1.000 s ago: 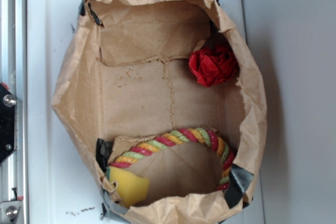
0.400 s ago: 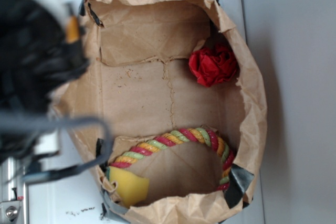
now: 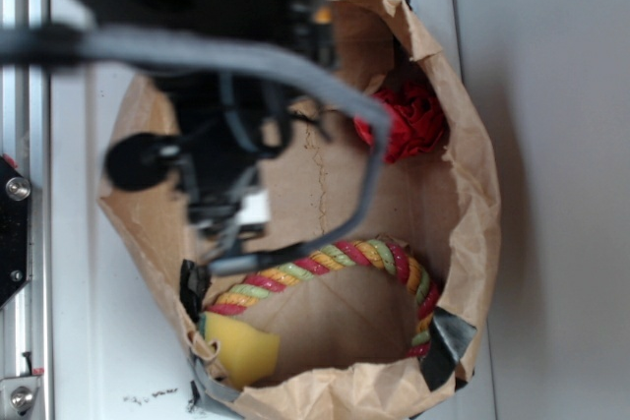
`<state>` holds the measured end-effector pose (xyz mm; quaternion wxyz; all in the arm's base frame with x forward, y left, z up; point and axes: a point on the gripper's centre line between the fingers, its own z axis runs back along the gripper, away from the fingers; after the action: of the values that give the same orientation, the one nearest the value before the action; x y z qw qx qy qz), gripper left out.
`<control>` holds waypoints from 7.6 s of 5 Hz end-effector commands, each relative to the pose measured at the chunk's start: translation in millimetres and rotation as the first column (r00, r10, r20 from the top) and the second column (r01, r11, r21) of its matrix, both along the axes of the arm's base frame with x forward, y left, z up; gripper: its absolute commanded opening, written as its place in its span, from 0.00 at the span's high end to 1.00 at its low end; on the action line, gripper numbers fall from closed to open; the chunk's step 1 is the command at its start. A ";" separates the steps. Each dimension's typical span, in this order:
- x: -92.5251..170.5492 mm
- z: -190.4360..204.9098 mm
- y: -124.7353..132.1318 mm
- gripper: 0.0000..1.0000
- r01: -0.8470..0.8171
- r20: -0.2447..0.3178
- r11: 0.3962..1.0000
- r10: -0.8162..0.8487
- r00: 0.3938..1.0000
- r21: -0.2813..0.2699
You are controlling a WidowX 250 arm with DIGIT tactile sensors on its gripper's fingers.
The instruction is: Grab the red paper.
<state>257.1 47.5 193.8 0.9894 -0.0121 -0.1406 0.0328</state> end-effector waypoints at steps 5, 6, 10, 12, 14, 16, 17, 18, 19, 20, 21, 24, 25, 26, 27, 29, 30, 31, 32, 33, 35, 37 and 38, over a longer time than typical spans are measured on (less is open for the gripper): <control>31.6 -17.7 13.6 0.00 -0.013 0.009 1.000 0.013 1.000 0.017; 31.6 -17.7 13.6 0.00 -0.013 0.009 1.000 0.013 1.000 0.017; 51.6 -70.8 -2.5 0.00 -0.049 0.041 0.997 0.046 0.998 0.056; 75.3 -85.1 10.4 0.00 -0.100 0.061 0.994 0.097 0.993 0.049; 91.6 -82.9 17.4 0.00 -0.133 0.093 0.989 0.127 0.988 0.062; 104.1 -81.8 35.1 0.00 -0.177 0.110 0.982 0.169 0.979 0.067; 110.0 -80.4 34.8 0.00 -0.187 0.110 0.981 0.180 0.977 0.056; 110.6 -85.7 26.5 0.00 -0.180 0.096 0.982 0.175 0.980 0.051; 110.5 -90.6 18.0 0.00 -0.174 0.101 0.983 0.169 0.981 0.052; 117.1 -101.8 13.9 0.00 -0.192 0.142 0.980 0.184 0.973 0.049; 119.2 -110.0 12.5 0.00 -0.191 0.165 0.980 0.181 0.970 0.053; 134.7 -127.9 22.2 0.00 -0.190 0.143 0.979 0.179 0.973 0.068; 140.1 -137.7 26.5 0.00 -0.170 0.113 0.981 0.160 0.981 0.088; 142.2 -138.1 28.8 0.00 -0.156 0.091 0.984 0.148 0.985 0.086; 145.5 -135.5 36.8 0.00 -0.171 0.089 0.983 0.165 0.982 0.073; 145.4 -133.5 34.6 1.00 -0.186 0.090 0.980 0.179 0.980 0.069; 142.5 -121.6 38.2 1.00 -0.187 0.093 0.980 0.180 0.979 0.063; 91.7 -89.6 23.5 1.00 -0.201 0.110 0.979 0.196 0.974 0.033; 75.6 -63.9 23.1 1.00 -0.205 0.117 0.979 0.204 0.972 0.003; 60.5 -49.0 11.7 1.00 -0.189 0.114 0.982 0.188 0.976 -0.006; 37.6 -24.6 -5.9 1.00 -0.133 0.056 0.991 0.132 0.990 0.019; 38.0 -31.4 -1.8 0.00 -0.131 0.059 0.990 0.128 0.990 0.048; 43.6 -38.6 -0.8 0.00 -0.129 0.069 0.989 0.124 0.990 0.067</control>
<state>297.1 46.7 140.2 0.9834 0.0275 -0.1528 0.0937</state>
